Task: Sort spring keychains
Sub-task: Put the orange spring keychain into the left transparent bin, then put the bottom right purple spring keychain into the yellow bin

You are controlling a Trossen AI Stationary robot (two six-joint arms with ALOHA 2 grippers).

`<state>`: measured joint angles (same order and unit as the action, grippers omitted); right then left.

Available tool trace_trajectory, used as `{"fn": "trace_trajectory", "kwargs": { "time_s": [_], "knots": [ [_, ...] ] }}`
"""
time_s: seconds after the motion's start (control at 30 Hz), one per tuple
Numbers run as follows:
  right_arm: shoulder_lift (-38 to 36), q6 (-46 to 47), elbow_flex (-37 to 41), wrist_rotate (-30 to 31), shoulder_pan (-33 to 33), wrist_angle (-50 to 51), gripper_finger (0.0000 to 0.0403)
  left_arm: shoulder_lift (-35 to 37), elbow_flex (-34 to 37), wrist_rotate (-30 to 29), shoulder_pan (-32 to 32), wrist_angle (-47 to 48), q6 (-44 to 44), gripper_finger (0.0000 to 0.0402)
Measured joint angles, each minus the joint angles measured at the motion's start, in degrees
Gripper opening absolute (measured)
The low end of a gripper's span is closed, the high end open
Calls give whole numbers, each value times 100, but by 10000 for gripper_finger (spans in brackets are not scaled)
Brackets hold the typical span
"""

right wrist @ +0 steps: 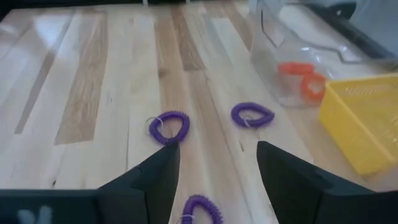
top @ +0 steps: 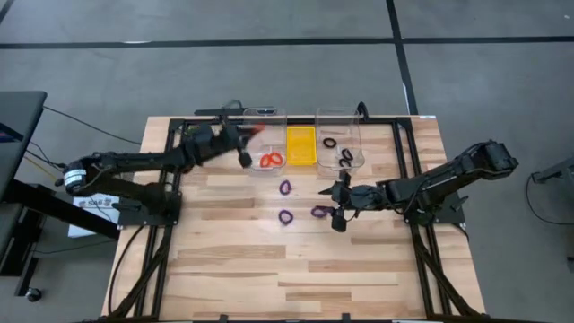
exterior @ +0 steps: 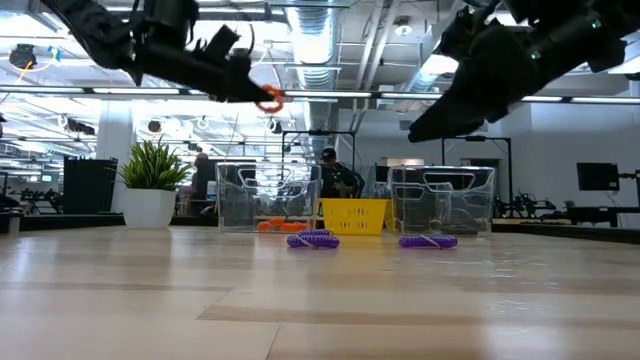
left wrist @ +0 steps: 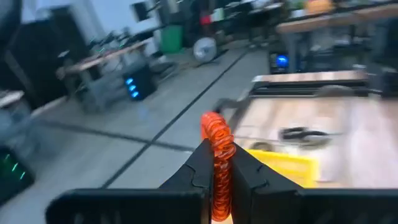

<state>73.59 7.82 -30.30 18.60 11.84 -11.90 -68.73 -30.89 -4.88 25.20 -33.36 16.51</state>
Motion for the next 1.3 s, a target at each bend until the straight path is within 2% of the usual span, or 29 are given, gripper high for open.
{"fn": "trace_trajectory", "kwargs": {
  "time_s": [0.13, 0.23, 0.43, 0.53, 0.83, 1.03, 1.3],
  "knots": [
    [176, 124, 17, -1, 47, -83, 194, -112, 0, 484, 830, 163, -461, 19],
    [318, 124, 17, -3, 68, -192, 187, -221, 0, 896, 1140, 164, -756, 19],
    [457, 135, 17, -22, 82, -279, 173, -571, 0, 1336, 1055, 141, -954, 19],
    [449, 135, 17, -49, 111, -315, 169, -836, 0, 1340, 997, 156, -955, 27],
    [434, 131, 14, -51, 363, -265, 169, -1054, 0, 1265, 1005, 157, -952, 112],
    [434, 327, 14, -50, 393, 193, 165, -1045, 0, 1265, 1002, 479, -993, 176],
    [449, 472, 14, -21, 376, 490, 159, -1044, 0, 1263, 807, 577, -1250, 208]
  ]
}}
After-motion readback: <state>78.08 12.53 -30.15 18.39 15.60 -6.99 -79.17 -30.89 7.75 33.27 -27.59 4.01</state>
